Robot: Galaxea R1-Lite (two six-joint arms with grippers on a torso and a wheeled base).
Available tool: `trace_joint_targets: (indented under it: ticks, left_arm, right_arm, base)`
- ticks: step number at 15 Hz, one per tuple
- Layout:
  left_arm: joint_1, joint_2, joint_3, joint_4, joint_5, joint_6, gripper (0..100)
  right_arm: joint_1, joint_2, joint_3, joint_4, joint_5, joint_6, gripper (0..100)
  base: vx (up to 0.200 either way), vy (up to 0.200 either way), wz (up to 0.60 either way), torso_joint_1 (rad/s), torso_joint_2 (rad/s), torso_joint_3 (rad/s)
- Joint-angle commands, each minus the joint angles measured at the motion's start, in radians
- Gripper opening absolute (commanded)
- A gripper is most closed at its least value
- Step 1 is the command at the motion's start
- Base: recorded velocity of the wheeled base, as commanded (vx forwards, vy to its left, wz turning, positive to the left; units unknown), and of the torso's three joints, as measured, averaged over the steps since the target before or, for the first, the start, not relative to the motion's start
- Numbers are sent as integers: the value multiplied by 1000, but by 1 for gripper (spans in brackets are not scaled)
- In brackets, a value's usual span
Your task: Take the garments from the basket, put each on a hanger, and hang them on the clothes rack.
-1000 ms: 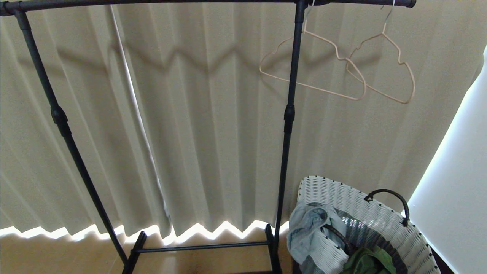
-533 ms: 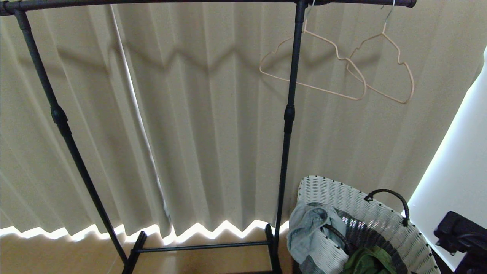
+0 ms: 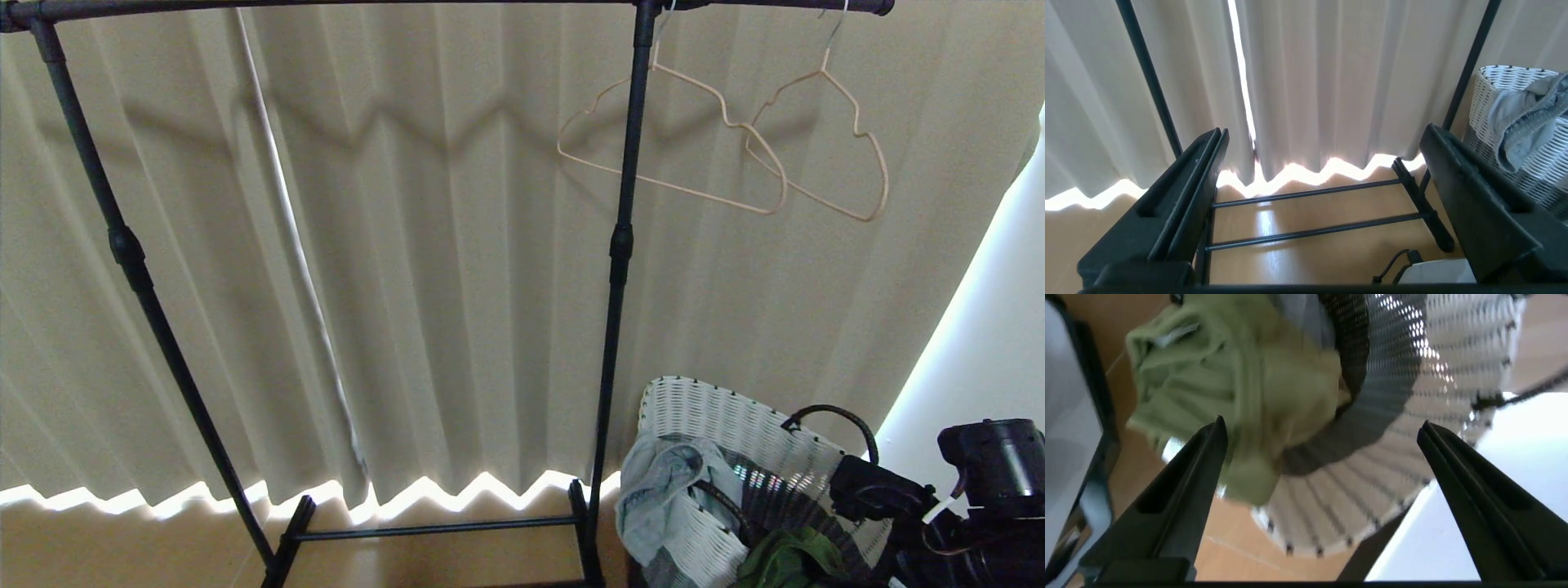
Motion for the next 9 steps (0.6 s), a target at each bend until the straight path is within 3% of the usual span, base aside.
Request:
trace_joint_targets:
  ticks: [1, 5, 9]
  left_arm:
    - [0, 0, 0, 0, -1, 0, 100]
    - [0, 0, 0, 0, 0, -2, 100]
    - [0, 0, 0, 0, 0, -5, 100]
  right_arm:
    - [6, 116, -1, -24, 2, 0, 100]
    - [1, 173, -56, -34, 1, 3, 100]
    - [-2, 208, -30, -155, 2, 8, 100]
  base:
    - [0, 0, 0, 0, 0, 0]
    - [0, 0, 0, 0, 0, 0]
    - [0, 0, 0, 0, 0, 0]
